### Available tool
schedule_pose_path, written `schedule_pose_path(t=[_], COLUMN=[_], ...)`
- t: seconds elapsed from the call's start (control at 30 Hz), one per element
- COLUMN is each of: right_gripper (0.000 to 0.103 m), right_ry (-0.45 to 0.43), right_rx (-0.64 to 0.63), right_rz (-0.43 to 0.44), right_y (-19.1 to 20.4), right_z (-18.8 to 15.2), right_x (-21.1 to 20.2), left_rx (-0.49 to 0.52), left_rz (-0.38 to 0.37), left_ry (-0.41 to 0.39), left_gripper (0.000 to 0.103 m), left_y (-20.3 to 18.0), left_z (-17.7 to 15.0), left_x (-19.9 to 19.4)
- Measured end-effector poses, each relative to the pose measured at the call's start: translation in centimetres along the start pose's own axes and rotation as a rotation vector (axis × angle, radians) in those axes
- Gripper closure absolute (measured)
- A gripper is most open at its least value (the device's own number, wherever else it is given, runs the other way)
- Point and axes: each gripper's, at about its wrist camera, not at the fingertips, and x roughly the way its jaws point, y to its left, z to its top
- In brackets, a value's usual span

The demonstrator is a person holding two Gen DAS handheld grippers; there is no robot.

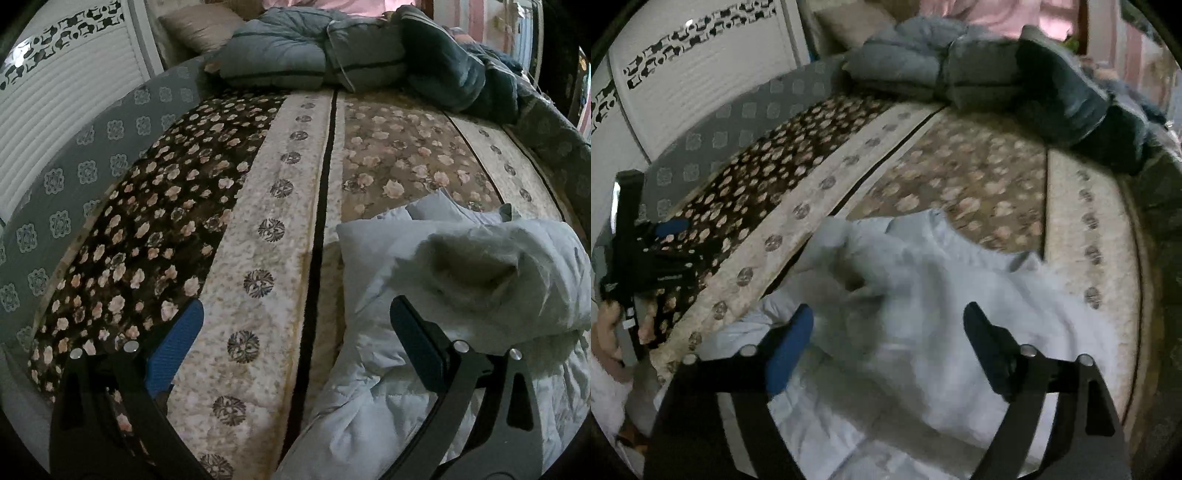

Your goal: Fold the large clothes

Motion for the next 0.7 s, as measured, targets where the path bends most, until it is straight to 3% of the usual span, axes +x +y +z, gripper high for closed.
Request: schedule_pose_path(t=[0.1,0.2,0.3,0.43,0.47,0.53,0.6,0.63,0.7], right_gripper=[0.019,0.019,0.019,0.019,0.019,0.019,0.019,0.019,0.019], right_ry=[0.008,0.028,0.033,0.047,0.050,0.052,0.047,0.042,0.013], right_rx=[0.013,0.059,0.146,0.214,0.219,0.231,0.258,0.265,0.269], right_rz=[-0.103,-0.192,-0.219,-0.239,-0.245,-0.251,-0.253,-0.254,-0.259], right_y=[-3.0,-6.9,-10.3,-13.2,-13.7,-14.3,-15.0,-15.1,-15.3], right_z=[-1.0,-2.8,-4.9,-7.3,-7.6,-8.3,-8.9,-9.0,-9.3], right_x=[-0.9,-1.3,-2.0,-2.1,-2.1,-2.1,-1.8,-1.8,-2.1], left_rx=[-0.006,0.006,0.047,0.100,0.103,0.077,0.058,0.058,0.035], left_rz=[-0.037,-0.123,-0.241,-0.312,-0.325,-0.412,-0.473,-0.471,-0.492], left_ry=[0.002,0.013,0.061,0.118,0.145,0.207,0.227,0.205,0.145], left_gripper=[0.003,0.003,0.003,0.007,0.013,0.060,0.085,0.092,0.096], left_y=[-1.5,-4.8,-9.1,-14.0,-14.9,-15.7,-16.0,-15.7,-14.2], left_z=[0.4,0.9,1.3,1.1,1.1,1.3,1.9,2.5,3.6], left_x=[-0.1,0.4,2.0,5.0,6.1,7.9,8.7,8.3,6.8])
